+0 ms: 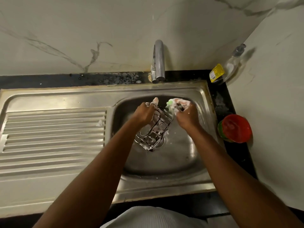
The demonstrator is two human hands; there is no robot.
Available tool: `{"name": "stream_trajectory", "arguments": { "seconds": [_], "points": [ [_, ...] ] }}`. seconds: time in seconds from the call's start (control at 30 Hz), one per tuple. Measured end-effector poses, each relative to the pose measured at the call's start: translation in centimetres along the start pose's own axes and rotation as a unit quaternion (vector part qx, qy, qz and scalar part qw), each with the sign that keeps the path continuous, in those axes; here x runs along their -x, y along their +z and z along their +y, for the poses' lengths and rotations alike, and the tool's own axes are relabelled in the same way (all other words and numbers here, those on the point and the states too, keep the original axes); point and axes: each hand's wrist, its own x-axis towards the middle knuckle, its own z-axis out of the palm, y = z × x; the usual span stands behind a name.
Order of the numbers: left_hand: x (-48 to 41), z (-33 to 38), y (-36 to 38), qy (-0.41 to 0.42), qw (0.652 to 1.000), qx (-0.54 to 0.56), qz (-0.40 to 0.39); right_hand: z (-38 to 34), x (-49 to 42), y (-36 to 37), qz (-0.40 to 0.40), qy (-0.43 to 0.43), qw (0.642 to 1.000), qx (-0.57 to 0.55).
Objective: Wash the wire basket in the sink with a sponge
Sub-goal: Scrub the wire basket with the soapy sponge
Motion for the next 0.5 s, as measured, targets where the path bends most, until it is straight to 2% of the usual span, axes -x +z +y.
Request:
{"name": "stream_trajectory", "arguments": {
  "seconds": [0.17, 0.3, 0.43, 0.5],
  "points": [
    [1.4, -1.4, 0.4, 0.091, 0.993, 0.059, 0.045, 0.4, -0.7, -1.5, 0.007, 0.016, 0.999, 0.030],
    [1.5, -4.9, 1.8, 0.074, 0.991, 0.056, 0.095, -0.8, 1.5, 0.6, -0.053, -0.007, 0.998, 0.040],
    [2.8, -6.9, 2.1, 0.069, 0.976, -0.008, 0.204, -2.1, 5.9, 4.9, -0.046, -0.126, 0.986, 0.095],
    [3.5, -7.3, 2.0, 0.037, 0.970, 0.035, 0.238, -2.9, 7.8, 6.0, -0.051, -0.183, 0.975, 0.112]
  ]
}}
